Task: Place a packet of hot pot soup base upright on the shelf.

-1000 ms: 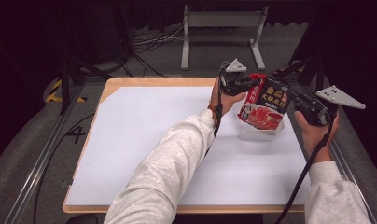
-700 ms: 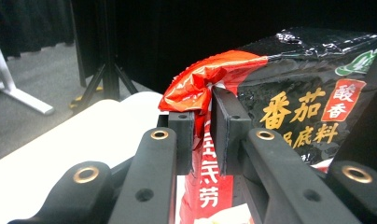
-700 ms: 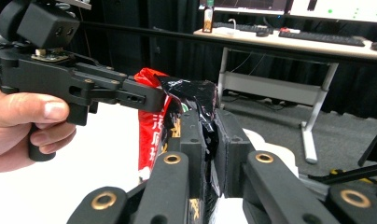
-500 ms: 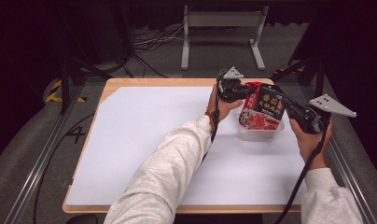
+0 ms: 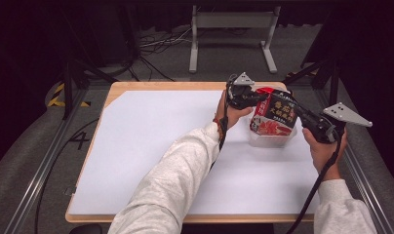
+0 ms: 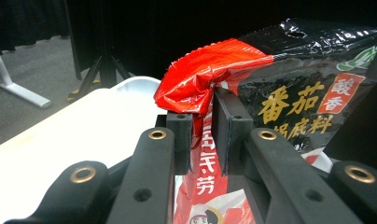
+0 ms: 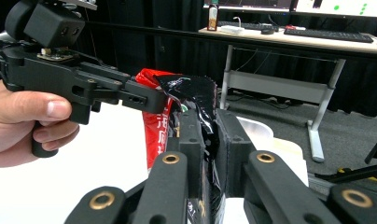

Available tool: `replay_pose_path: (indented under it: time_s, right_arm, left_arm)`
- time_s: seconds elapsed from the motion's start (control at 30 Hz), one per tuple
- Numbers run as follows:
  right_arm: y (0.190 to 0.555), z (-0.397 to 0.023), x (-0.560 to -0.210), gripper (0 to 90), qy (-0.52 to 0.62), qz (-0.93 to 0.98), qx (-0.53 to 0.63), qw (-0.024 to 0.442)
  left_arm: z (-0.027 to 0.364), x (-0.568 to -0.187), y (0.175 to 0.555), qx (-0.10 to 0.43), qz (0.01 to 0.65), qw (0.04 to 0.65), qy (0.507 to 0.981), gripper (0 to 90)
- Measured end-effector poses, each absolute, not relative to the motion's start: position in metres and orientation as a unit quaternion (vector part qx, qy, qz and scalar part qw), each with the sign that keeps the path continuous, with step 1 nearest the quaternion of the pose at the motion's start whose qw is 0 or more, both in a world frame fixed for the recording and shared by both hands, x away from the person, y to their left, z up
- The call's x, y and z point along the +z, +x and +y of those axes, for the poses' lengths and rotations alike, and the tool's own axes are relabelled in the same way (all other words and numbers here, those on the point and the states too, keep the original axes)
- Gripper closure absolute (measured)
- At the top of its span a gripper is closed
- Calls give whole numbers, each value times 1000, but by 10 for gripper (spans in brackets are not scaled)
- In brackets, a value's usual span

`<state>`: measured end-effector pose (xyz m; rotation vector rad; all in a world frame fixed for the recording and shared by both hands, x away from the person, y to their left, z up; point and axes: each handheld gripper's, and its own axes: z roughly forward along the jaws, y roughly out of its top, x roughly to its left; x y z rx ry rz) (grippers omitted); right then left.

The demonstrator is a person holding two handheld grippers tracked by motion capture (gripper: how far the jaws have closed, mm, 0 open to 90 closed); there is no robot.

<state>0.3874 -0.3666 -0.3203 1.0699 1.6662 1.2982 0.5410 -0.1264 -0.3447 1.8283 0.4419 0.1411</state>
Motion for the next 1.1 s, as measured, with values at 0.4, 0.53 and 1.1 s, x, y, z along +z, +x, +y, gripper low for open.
replay_pose_path:
  time_s: [0.4,0.53,1.1]
  right_arm:
    - [383,-369,-325,814,422,648,506,382]
    - [382,-369,-326,812,418,650,504,385]
    - [374,-372,-331,794,416,649,509,382]
  left_arm:
    - [-129,-345,539,62,187,585,787,772]
    - [-129,-346,537,60,188,588,785,754]
    - [-129,-342,527,71,183,580,790,668]
